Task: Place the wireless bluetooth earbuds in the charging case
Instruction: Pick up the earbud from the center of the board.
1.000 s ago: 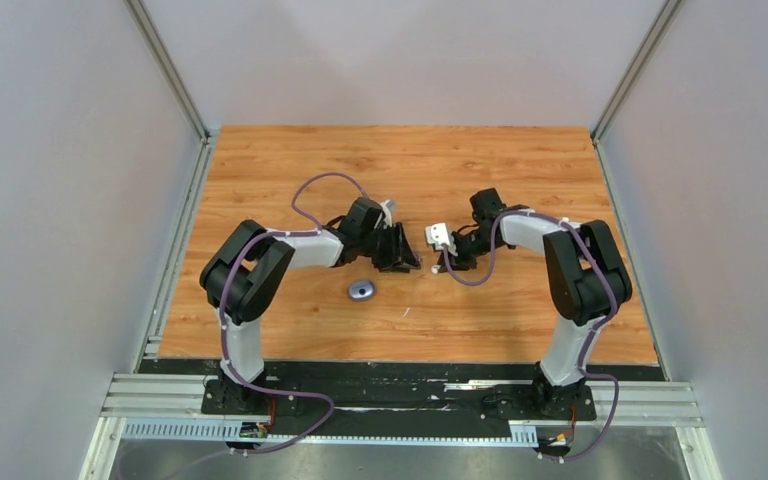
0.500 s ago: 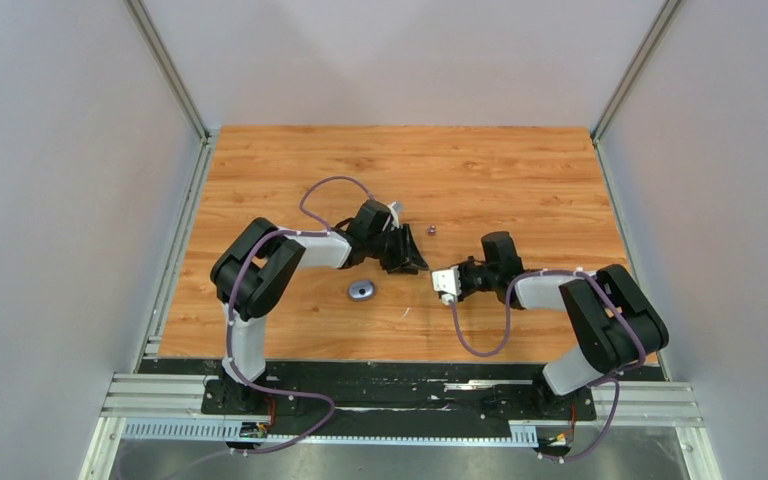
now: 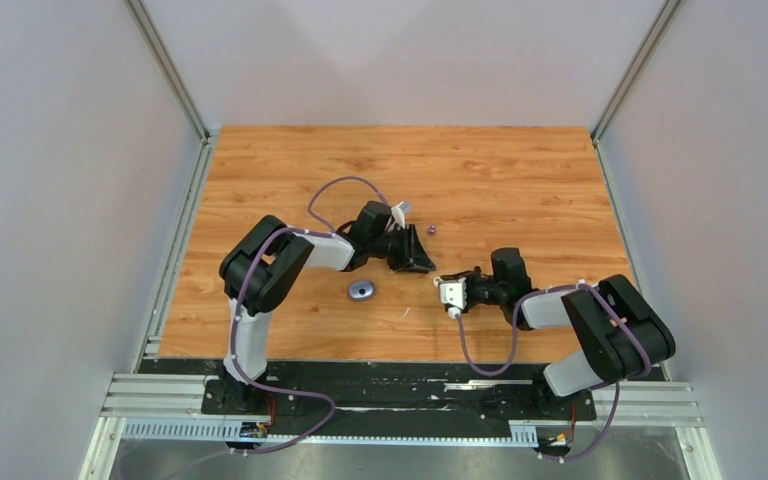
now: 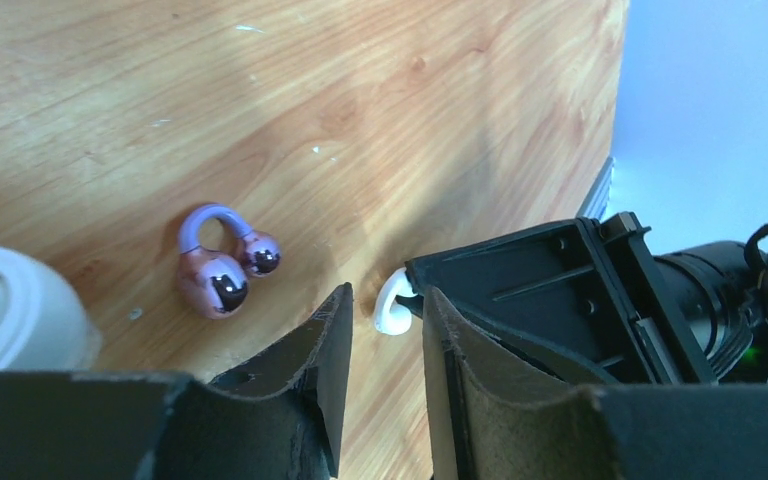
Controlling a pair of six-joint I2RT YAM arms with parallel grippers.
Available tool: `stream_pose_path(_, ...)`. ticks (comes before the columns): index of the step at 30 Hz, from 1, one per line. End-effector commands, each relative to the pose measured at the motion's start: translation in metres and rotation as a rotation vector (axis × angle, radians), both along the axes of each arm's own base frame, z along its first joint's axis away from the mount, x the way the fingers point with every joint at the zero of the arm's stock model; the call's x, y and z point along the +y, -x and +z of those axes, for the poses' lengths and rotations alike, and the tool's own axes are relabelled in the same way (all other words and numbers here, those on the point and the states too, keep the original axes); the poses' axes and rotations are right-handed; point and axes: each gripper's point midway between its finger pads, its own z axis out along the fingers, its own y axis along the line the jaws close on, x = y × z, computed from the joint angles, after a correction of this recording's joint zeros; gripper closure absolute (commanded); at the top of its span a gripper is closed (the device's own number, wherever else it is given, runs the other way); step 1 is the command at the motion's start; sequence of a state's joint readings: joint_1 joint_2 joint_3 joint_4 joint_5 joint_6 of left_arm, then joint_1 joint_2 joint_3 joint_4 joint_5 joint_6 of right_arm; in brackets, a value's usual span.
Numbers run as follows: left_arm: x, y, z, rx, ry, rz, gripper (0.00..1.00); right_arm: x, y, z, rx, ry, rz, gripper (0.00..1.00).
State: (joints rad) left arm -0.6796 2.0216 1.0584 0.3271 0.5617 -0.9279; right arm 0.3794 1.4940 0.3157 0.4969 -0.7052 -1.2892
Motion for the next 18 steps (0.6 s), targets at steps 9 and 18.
stream_pose_path(9, -0.013, 0.012, 0.008, -0.081, 0.075, -0.16, 0.69, 0.013, -0.008, 0.03, -0.04, -0.106, 0.005, 1.0)
stream_pose_path(18, -0.016, 0.013, 0.009, -0.094, 0.088, -0.188, 0.74, 0.017, -0.01, 0.031, -0.038, -0.106, 0.027, 1.0)
